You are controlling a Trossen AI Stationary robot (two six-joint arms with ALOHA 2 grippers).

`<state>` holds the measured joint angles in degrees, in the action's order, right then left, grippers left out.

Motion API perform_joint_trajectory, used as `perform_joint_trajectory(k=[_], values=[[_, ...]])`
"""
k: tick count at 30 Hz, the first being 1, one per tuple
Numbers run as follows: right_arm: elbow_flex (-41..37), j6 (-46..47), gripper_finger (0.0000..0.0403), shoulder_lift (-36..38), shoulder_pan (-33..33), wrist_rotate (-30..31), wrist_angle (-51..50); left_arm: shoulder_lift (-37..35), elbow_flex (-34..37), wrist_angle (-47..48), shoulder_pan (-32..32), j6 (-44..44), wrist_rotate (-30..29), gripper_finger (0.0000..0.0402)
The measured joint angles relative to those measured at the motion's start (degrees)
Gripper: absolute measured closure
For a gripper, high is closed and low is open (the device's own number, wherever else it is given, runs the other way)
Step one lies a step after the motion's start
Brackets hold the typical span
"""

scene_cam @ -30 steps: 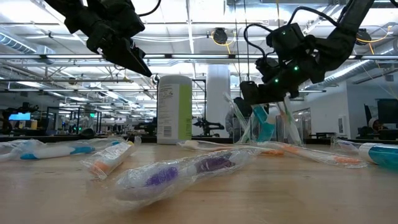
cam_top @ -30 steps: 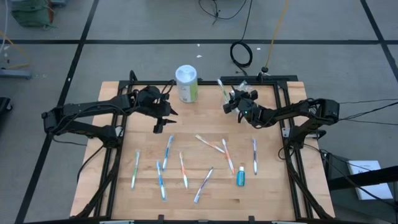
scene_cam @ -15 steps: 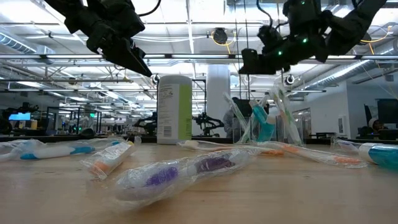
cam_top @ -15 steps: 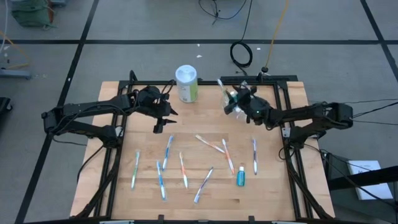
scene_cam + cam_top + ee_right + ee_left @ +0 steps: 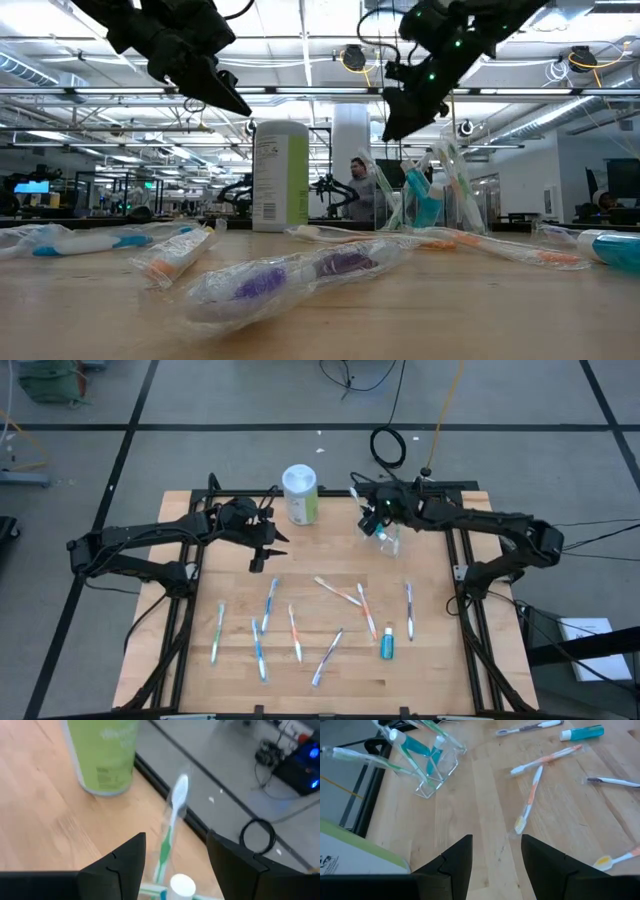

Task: Pick & Place toothbrushing station
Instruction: Put the blue mouthwash into the transparent organizer

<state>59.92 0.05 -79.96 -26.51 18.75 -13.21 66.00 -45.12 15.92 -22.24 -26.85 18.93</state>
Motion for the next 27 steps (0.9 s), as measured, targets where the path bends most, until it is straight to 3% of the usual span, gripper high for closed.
perform_joint_trajectory(k=[8,17,27], values=[[0.6,3.4,0.0202,-5.1,-2.4,-2.5,-2.2,0.0,0.0,0.3,0.0,0.2,0.0,0.0227],[0.6,7.3,0.0206,-5.3,-1.9,-2.3,-9.1,0.0,0.0,0.6,0.0,0.4,0.0,0.0227],[0.4,8.3,0.0306,-5.3,-1.9,-2.2,-9.3,0.0,0.0,0.7,0.0,0.5,0.0,0.0227]])
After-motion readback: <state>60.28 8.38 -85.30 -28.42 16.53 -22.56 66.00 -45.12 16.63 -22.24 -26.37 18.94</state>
